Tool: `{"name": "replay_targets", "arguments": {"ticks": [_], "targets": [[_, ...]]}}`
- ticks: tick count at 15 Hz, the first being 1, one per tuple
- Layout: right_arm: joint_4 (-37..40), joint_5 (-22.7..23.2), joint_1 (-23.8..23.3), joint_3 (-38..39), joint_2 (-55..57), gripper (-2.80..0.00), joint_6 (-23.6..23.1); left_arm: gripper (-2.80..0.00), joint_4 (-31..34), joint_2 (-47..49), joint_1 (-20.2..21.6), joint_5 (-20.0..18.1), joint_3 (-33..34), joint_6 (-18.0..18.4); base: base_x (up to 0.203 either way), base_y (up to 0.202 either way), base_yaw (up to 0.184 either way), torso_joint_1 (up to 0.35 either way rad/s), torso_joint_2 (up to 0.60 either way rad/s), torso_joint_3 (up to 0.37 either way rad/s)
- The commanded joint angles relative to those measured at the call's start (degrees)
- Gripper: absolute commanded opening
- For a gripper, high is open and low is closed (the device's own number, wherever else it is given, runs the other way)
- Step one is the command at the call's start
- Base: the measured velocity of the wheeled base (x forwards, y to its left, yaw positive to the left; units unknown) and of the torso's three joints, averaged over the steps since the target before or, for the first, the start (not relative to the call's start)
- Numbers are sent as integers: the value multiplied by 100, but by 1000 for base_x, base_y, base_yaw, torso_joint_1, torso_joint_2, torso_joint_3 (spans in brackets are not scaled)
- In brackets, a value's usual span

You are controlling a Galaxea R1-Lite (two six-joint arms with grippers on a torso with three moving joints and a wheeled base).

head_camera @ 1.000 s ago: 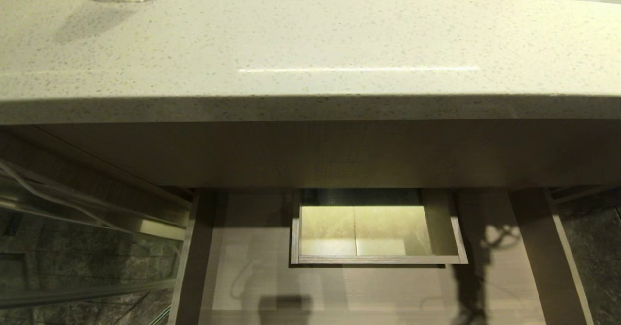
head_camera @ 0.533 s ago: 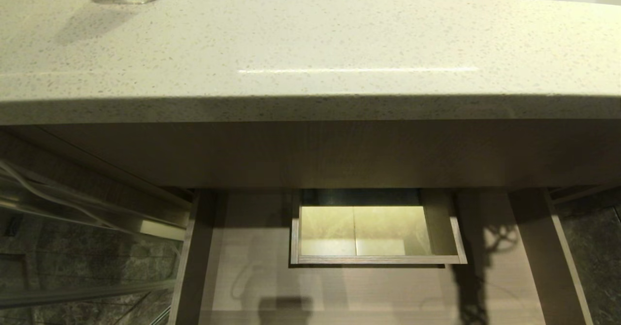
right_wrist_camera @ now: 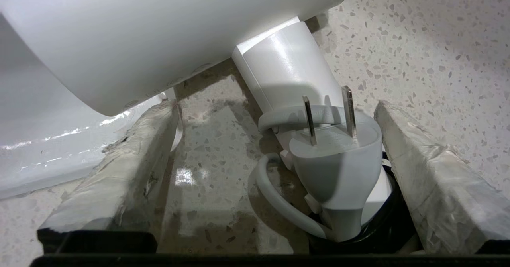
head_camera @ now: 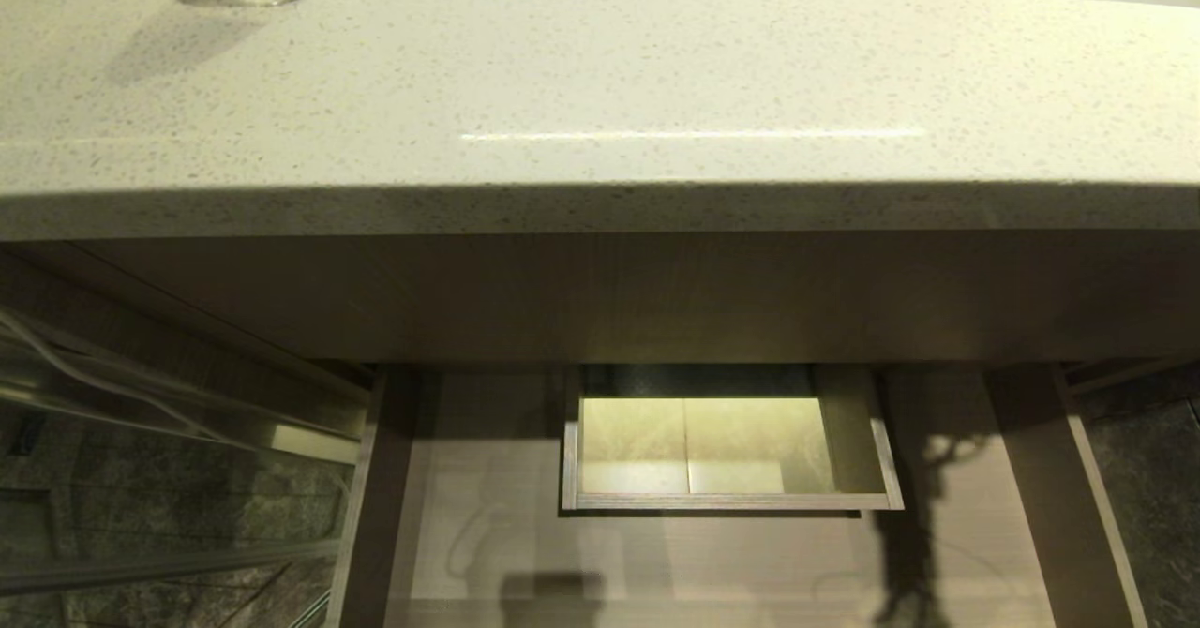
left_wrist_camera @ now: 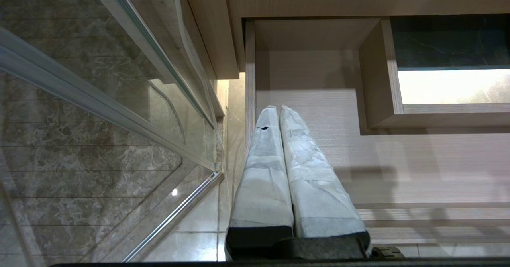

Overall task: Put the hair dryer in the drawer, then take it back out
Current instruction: Pick up the hairdryer

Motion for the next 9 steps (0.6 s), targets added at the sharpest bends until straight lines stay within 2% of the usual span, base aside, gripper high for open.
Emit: {"name": "replay_targets", "arguments": {"ticks": [1, 9], "targets": [[1, -38, 4, -8, 10, 0, -103, -280, 0, -2, 2, 1, -2, -1, 0, 0, 0, 0, 0, 0], [-11, -38, -13, -7, 18, 0, -155, -280, 0, -2, 2, 1, 2, -6, 0, 0, 0, 0, 0, 0]]}}
